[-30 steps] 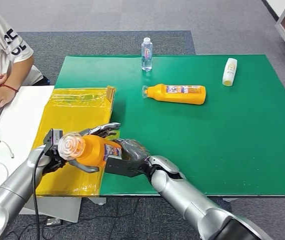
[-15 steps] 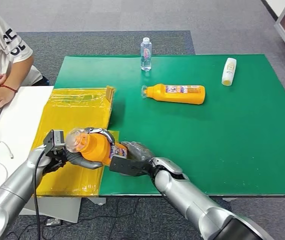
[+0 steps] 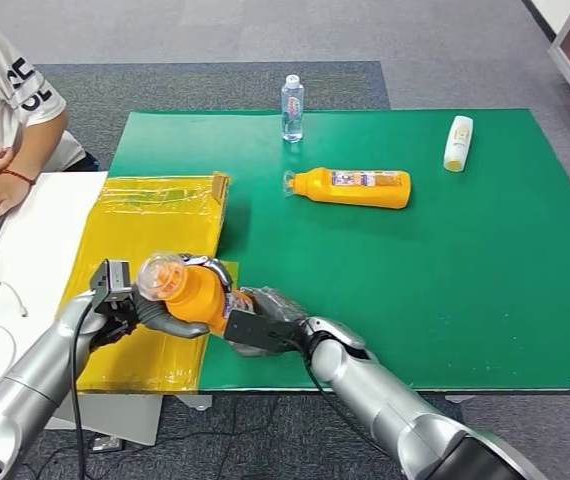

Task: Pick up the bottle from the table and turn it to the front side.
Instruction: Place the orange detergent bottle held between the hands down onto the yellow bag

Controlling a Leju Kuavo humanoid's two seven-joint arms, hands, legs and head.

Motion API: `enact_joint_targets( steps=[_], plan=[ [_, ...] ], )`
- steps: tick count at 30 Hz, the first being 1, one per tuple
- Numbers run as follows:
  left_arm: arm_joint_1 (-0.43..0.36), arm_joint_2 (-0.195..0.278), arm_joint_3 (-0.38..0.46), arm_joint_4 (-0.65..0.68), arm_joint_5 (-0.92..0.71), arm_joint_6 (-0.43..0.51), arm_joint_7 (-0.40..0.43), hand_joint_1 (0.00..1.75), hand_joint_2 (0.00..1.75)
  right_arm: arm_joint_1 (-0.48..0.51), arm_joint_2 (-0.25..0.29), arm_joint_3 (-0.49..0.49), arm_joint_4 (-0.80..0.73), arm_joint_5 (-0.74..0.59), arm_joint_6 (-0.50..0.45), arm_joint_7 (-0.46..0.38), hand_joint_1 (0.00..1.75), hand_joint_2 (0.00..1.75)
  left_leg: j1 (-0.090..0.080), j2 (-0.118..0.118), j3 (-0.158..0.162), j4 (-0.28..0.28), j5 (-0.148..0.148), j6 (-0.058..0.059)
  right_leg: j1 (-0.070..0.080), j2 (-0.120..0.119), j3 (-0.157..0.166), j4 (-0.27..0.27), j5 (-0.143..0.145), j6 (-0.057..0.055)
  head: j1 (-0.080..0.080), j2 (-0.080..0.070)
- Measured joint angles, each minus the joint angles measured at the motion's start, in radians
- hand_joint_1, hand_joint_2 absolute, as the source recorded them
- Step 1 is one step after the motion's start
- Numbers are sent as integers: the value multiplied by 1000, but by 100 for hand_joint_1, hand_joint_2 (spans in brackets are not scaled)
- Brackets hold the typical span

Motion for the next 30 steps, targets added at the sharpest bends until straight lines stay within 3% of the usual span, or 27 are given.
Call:
enact_joint_targets(
  steps=[11,21,24,30],
  plan=[
    [19,-17,12,-64,-8,3,-1,175,175,42,-17,-119,6,-194,107,-64,0,175,0,0,0,0,0,0,0,0,1,0,0,0,0,0],
    [37,-16,16,-131,-38,45,-2,175,175,69,-46,-201,3,-282,124,-76,0,175,0,0,0,0,0,0,0,0,1,0,0,0,0,0],
    [33,-10,11,-140,-87,116,-3,175,175,76,-57,-236,-7,-337,124,-94,0,175,0,0,0,0,0,0,0,0,1,0,0,1,0,0],
    [7,31,-26,-115,-275,355,33,175,175,147,-114,-380,-119,-445,122,-133,0,175,0,0,0,0,0,0,0,0,1,0,1,1,0,0]
  ],
)
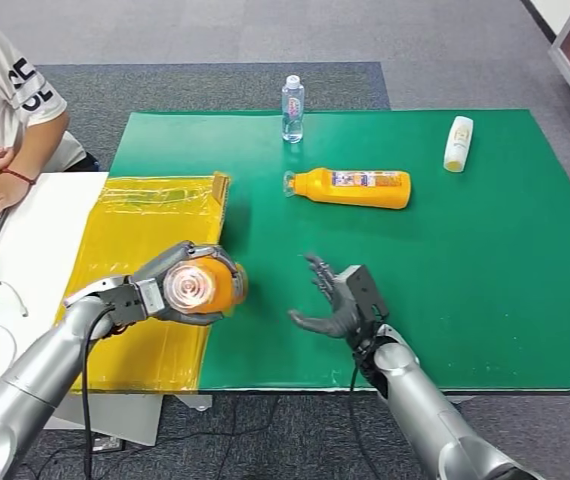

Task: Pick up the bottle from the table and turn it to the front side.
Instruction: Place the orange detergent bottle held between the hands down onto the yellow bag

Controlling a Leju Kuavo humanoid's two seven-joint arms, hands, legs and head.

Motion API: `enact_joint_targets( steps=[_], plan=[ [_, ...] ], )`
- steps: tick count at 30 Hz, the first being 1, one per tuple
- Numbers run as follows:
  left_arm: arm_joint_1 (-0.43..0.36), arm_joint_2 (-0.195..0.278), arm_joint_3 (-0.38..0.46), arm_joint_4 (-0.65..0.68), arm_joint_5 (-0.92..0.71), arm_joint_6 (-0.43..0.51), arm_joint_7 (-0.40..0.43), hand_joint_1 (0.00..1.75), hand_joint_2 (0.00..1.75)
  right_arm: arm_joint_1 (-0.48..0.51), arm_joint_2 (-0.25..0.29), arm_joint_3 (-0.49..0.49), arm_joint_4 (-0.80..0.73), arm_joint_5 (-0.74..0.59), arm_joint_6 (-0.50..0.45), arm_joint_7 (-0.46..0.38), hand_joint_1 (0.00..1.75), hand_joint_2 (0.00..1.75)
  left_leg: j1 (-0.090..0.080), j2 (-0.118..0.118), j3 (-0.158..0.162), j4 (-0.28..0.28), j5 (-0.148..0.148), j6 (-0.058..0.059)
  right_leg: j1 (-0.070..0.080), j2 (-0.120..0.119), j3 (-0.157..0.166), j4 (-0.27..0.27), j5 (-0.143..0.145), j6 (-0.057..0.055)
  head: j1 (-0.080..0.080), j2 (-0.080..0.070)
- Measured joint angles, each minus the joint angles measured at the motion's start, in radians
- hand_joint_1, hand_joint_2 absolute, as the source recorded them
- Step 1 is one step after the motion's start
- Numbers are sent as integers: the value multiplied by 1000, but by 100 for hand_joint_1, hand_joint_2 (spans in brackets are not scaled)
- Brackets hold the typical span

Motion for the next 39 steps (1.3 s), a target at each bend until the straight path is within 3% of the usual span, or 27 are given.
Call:
enact_joint_targets(
  steps=[5,13,18,23,27,29,31,33,35,37,39],
  plan=[
    [-17,35,-45,0,-93,85,104,175,175,72,-37,-134,-136,-3,6,14,0,175,0,0,0,0,0,0,0,0,1,0,-1,0,0,0],
    [-53,54,-107,-23,-137,117,188,175,175,135,-52,-254,-269,15,18,25,0,175,0,0,0,0,-1,0,0,0,1,0,-1,0,0,0],
    [-91,70,-140,-29,-121,99,197,175,175,147,-52,-278,-296,27,24,26,0,175,0,0,0,0,-1,0,0,0,1,0,-1,0,0,0],
    [-199,141,-172,-30,-11,1,195,175,175,152,-52,-281,-295,38,32,13,0,175,0,0,0,0,0,0,1,0,1,0,0,-1,0,0],
    [-363,246,-196,-24,213,-244,223,175,175,143,-47,-274,-271,42,49,2,0,175,2,0,0,0,1,-2,3,0,1,0,0,-1,0,0],
    [-495,304,-237,-14,380,-408,309,175,175,130,-41,-260,-242,37,56,-4,0,175,4,0,0,-1,1,-2,4,0,1,-1,0,-2,0,0],
    [-654,348,-326,0,554,-520,457,175,175,114,-34,-237,-207,26,57,-10,0,175,5,0,1,-1,2,-3,5,0,2,-3,0,-2,0,0],
    [-804,370,-444,16,678,-551,602,175,175,95,-27,-213,-176,18,54,-13,0,175,5,0,1,-1,2,-2,5,0,4,-4,0,-2,0,0],
    [-913,375,-556,31,729,-533,684,175,175,79,-20,-193,-155,15,46,-17,0,175,5,-1,2,-1,1,-2,5,0,6,-4,0,-2,0,0],
    [-1001,366,-673,48,705,-472,698,175,175,64,-15,-180,-144,16,32,-20,0,175,5,-1,2,-1,1,-2,4,-1,5,-4,0,-1,0,0],
    [-1070,338,-778,82,577,-381,667,175,175,51,-11,-173,-142,24,13,-20,0,175,4,-2,1,-1,1,-1,4,-1,6,-4,0,0,0,0]
  ],
)
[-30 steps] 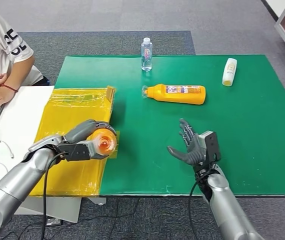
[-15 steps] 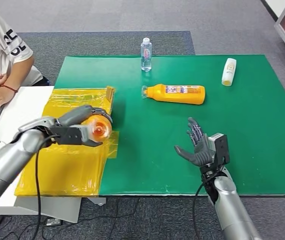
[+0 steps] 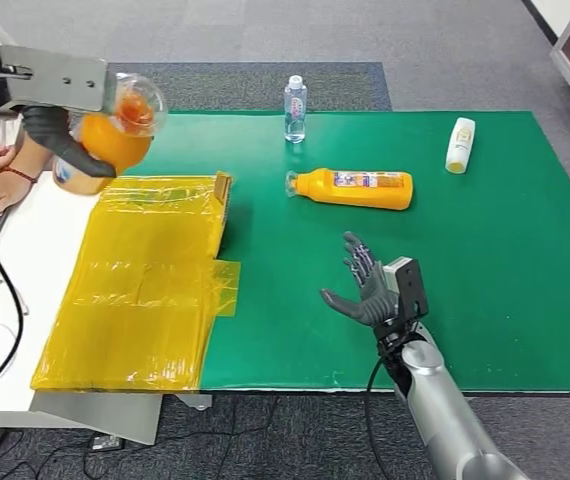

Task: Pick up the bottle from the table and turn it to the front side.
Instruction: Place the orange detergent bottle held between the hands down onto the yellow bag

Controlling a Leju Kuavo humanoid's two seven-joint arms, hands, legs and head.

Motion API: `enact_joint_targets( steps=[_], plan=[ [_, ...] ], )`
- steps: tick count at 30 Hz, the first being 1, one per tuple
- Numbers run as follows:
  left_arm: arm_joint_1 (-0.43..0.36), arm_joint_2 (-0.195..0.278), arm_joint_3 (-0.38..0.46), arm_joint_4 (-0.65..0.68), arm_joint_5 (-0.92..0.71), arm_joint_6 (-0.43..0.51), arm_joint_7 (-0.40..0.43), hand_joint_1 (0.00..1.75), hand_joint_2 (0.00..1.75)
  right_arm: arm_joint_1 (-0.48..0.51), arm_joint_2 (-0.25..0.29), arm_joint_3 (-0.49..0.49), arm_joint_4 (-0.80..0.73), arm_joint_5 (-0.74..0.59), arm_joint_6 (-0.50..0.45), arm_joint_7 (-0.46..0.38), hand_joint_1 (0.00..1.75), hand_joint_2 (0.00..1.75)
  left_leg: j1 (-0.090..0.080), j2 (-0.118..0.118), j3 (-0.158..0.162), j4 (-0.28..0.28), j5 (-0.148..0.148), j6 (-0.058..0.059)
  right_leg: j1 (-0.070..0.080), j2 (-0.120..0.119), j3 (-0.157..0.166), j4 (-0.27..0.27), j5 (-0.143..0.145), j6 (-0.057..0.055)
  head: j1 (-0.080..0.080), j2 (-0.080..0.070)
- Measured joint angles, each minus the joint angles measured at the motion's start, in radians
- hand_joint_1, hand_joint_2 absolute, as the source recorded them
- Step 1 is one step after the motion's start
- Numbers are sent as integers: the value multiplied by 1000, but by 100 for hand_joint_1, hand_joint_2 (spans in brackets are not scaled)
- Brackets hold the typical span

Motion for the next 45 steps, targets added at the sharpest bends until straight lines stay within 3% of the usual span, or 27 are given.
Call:
enact_joint_targets(
  steps=[4,8,15,20,22,25,27,29,31,34,41,45],
  plan=[
    [-27,-104,-107,124,-359,153,-86,175,175,-11,13,2,-9,41,-30,22,0,175,-1,-1,0,0,1,1,-1,0,0,0,2,1,0,0],
    [9,-200,-161,236,-532,226,-115,175,175,-13,26,1,-23,79,-39,45,0,175,-1,-1,-1,0,3,2,0,-1,0,0,3,2,0,0],
    [106,-313,-210,363,-623,281,-141,175,175,-13,48,-6,-28,109,-43,61,0,175,-1,-1,-2,0,3,2,-1,-1,-2,1,3,2,0,0],
    [159,-359,-225,413,-591,237,-191,175,175,-12,57,-8,-28,119,-34,65,0,175,-1,0,-2,0,3,1,-1,0,-2,1,3,2,0,0],
    [170,-364,-223,423,-519,160,-229,175,175,-14,63,-9,-25,120,-22,64,0,175,-1,0,-2,0,2,1,-1,0,-1,1,3,2,0,0],
    [172,-353,-218,425,-291,-40,-240,175,175,-23,73,-5,-8,108,3,51,0,175,-1,0,-2,0,2,1,-1,0,-1,1,3,2,0,0],
    [166,-328,-221,416,-86,-164,-188,175,175,-35,81,3,11,94,14,42,0,175,-1,0,-1,0,2,1,-1,1,-1,1,3,2,0,0],
    [157,-292,-231,387,112,-230,-89,175,175,-48,89,15,33,79,18,37,0,175,-1,1,-1,0,3,1,-1,1,-1,1,3,1,0,0],
    [146,-255,-238,351,250,-251,1,175,175,-60,95,29,51,67,18,36,0,175,-1,1,-1,0,3,1,-1,1,-1,0,2,1,0,0],
    [129,-215,-243,314,309,-245,52,175,175,-72,101,45,68,58,9,36,0,175,-1,0,-1,0,3,1,-1,1,0,0,2,1,0,0],
    [100,-164,-250,278,271,-212,65,175,175,-87,105,66,82,48,-8,36,0,175,-1,0,0,0,3,1,-1,0,0,0,2,1,0,0],
    [94,-153,-250,270,158,-183,36,175,175,-88,107,73,83,48,-17,37,0,175,-1,-1,0,0,3,2,-1,-1,0,1,2,1,0,0]
  ],
)
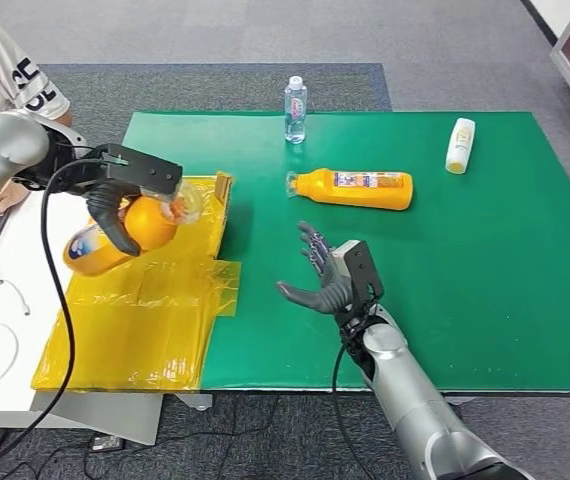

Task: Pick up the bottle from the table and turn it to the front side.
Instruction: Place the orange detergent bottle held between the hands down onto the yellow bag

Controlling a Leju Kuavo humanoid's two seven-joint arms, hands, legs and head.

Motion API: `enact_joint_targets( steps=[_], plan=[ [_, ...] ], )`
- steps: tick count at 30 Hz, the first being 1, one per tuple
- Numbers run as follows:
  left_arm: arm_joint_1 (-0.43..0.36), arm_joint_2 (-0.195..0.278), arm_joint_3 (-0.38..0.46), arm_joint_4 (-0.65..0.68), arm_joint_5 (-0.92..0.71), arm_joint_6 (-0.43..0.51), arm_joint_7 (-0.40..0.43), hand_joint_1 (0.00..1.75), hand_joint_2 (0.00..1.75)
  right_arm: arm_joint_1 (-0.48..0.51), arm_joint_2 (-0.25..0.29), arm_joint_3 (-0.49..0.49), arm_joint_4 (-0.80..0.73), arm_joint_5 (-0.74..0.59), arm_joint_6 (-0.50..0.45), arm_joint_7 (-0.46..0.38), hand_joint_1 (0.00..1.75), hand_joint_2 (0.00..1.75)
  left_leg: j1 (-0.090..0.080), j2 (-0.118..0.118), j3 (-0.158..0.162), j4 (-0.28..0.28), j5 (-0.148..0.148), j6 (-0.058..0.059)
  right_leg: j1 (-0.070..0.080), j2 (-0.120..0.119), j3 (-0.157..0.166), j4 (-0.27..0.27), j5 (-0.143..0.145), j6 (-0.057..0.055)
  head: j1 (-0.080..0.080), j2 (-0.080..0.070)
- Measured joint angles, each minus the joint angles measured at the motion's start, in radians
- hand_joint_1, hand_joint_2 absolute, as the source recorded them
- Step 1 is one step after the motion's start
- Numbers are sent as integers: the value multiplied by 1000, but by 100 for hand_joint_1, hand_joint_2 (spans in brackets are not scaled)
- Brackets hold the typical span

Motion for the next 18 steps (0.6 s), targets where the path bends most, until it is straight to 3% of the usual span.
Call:
enact_joint_targets(
  steps=[6,18],
  plan=[
    [1,-24,0,17,-301,97,-127,175,175,0,3,3,0,13,-15,3,0,175,0,0,0,0,0,0,0,0,0,0,0,0,0,0],
    [74,-98,-1,168,-492,189,-265,175,175,1,12,2,-6,31,-10,7,0,175,0,0,-1,0,0,0,0,0,-2,0,0,0,0,0]
  ],
)
